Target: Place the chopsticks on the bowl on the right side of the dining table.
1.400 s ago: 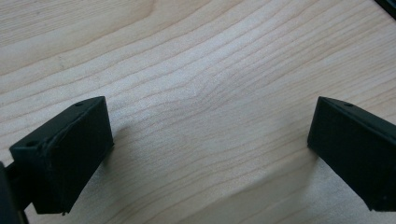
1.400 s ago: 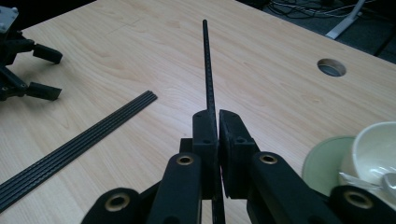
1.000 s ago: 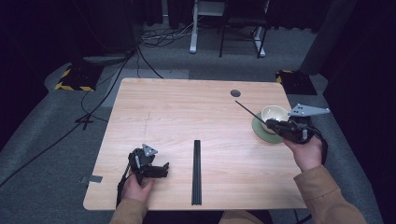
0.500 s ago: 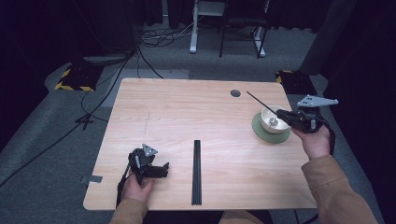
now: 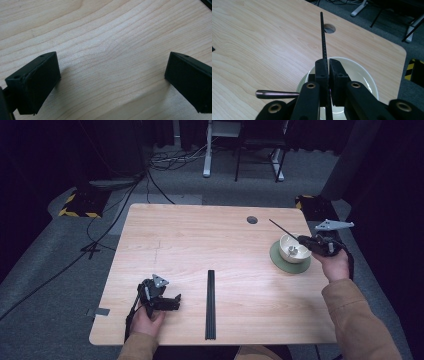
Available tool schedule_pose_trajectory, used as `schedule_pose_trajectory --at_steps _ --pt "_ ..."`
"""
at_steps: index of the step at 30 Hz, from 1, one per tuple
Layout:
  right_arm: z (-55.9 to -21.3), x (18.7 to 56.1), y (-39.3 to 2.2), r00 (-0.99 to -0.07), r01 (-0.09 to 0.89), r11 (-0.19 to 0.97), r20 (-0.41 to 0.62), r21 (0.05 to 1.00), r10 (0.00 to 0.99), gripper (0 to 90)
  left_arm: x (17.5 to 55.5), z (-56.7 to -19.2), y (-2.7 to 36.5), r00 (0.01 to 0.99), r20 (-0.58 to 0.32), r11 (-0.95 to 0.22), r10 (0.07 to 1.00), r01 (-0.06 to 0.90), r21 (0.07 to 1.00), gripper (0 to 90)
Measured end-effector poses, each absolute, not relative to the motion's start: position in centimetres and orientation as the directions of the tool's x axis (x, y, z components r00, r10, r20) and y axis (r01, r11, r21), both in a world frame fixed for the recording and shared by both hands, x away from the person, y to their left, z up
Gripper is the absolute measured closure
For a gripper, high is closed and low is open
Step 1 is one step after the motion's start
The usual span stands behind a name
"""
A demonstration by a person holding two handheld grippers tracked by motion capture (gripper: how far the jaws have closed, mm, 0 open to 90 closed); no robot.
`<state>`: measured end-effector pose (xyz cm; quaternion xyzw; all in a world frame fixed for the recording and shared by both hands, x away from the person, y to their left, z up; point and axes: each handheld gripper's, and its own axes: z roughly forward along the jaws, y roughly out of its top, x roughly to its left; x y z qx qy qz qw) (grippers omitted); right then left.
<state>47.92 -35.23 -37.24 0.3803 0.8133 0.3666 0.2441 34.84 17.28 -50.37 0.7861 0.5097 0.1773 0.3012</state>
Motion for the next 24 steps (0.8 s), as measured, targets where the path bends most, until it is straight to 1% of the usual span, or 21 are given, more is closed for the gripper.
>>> schedule_pose_trajectory --at_steps 6,16,19,24 --pt "-38.8 48.3 -35.4 -0.594 0.46 0.45 -0.111 0.765 0.797 85.7 34.8 -50.4 17.3 0.417 -0.025 -0.3 0.909 0.693 0.655 0.3" --pt "-40.1 49.3 -35.1 -0.584 0.512 0.449 -0.086 0.732 0.807 85.6 34.8 -50.4 17.3 0.417 -0.026 -0.3 0.909 0.693 0.655 0.3" --pt "-40.5 49.7 -34.9 -0.59 0.514 0.471 -0.104 0.717 0.801 85.5 34.8 -50.4 17.3 0.417 -0.025 -0.3 0.908 0.693 0.655 0.3" --pt "-41.1 50.3 -34.8 -0.588 0.529 0.473 -0.097 0.704 0.803 85.4 34.8 -50.4 17.3 0.418 -0.029 -0.299 0.908 0.695 0.654 0.3"
